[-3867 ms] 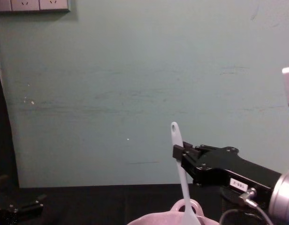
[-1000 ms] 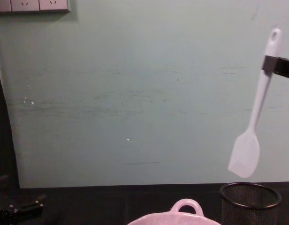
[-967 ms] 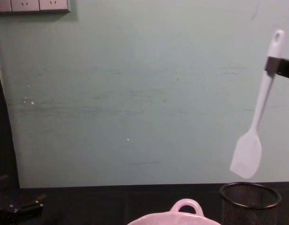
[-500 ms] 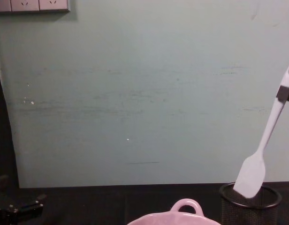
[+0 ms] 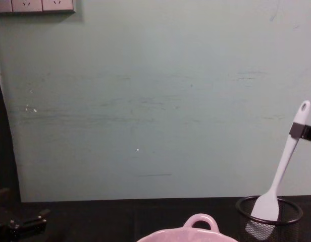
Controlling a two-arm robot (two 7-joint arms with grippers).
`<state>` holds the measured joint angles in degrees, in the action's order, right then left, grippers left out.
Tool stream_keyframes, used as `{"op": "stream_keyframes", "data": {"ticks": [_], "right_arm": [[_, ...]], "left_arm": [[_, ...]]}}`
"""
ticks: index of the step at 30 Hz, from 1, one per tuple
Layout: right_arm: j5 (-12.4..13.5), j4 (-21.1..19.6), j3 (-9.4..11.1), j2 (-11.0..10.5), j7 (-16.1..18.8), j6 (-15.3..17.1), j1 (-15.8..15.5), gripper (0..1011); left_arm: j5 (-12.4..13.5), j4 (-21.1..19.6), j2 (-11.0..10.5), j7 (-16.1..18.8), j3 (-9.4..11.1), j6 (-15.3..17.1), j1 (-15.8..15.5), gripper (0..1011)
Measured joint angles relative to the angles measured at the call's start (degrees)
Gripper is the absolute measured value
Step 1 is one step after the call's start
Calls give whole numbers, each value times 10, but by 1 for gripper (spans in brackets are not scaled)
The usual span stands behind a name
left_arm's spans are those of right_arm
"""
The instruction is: Use the one hand to pick up the spoon and stir the clear water in the bowl.
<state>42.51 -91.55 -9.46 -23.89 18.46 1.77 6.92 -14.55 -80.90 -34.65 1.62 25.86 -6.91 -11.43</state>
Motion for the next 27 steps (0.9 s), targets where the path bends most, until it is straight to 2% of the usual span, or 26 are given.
{"op": "stream_keyframes", "data": {"ticks": [17,27], "right_arm": [[6,29,-15,2,-12,6,-4,114],[11,34,-16,2,-13,6,-8,114]], "left_arm": [[0,0,0,0,0,0,0,1005],[0,0,0,0,0,0,0,1005]]}}
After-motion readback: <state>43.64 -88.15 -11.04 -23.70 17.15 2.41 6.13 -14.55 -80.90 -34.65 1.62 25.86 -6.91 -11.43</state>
